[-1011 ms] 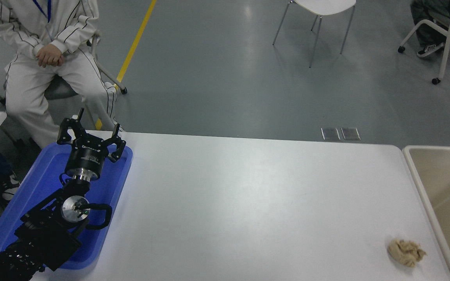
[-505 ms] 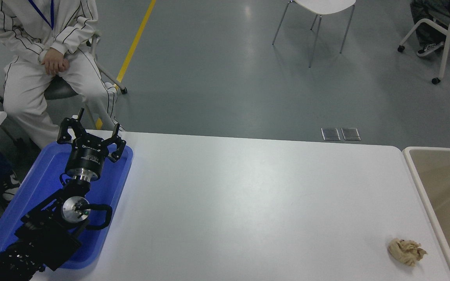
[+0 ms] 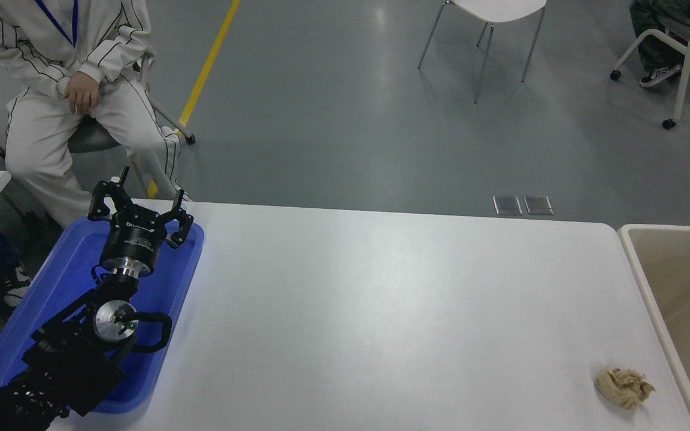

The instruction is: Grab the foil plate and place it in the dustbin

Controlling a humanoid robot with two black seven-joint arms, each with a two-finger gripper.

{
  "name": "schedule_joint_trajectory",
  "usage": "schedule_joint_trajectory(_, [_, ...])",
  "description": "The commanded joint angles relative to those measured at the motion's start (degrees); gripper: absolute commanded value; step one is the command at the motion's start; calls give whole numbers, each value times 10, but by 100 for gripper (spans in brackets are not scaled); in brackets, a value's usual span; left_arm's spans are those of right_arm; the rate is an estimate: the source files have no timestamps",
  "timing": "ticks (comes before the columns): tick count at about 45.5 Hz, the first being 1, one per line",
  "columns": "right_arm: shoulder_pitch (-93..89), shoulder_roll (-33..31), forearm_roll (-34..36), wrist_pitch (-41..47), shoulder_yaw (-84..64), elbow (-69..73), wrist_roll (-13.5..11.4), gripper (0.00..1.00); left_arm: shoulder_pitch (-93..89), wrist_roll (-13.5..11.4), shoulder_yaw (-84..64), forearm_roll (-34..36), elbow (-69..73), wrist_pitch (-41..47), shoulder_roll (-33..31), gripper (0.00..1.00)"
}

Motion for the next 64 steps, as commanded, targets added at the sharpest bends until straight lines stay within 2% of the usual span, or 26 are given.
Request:
schedule_joint_trajectory(1, [-67, 65, 24, -56, 26, -68, -2, 0, 0, 0, -1, 0, 0, 0, 0, 100])
schedule_joint_trajectory(10, [-82, 100, 39, -105, 26, -75, -7, 0, 0, 0, 0, 0, 0, 0, 0, 100])
schedule_joint_trajectory(17, [-90, 131, 40, -144, 27, -91, -42, 0, 0, 0, 0, 0, 0, 0, 0, 100])
schedule_joint_trajectory(22, [-96, 139, 40, -160, 30, -92, -56, 0, 0, 0, 0, 0, 0, 0, 0, 100])
schedule_joint_trajectory(30, [-102, 145, 40, -169, 34, -92, -64, 0, 0, -1, -1, 0, 0, 0, 0, 100])
schedule_joint_trajectory(44, [-103, 145, 35, -171, 41, -91, -65, 0, 0, 0, 0, 0, 0, 0, 0, 100])
schedule_joint_trajectory(45, [-104, 145, 33, -171, 38, -91, -64, 5, 0, 0, -1, 0, 0, 0, 0, 100])
schedule_joint_trajectory(49, [-104, 143, 32, -176, 34, -91, -63, 38, 0, 0, 0, 0, 0, 0, 0, 100])
schedule_joint_trajectory(51, [-104, 143, 32, -184, 34, -91, -63, 49, 0, 0, -1, 0, 0, 0, 0, 100])
schedule_joint_trajectory(57, [-103, 143, 32, -202, 36, -91, -63, 70, 0, 0, -1, 0, 0, 0, 0, 100])
schedule_joint_trajectory(60, [-102, 143, 32, -203, 39, -90, -63, 75, 0, 0, -1, 0, 0, 0, 1, 100])
schedule_joint_trajectory(64, [-101, 143, 32, -203, 40, -90, -63, 76, 0, 0, -1, 0, 0, 0, 0, 100])
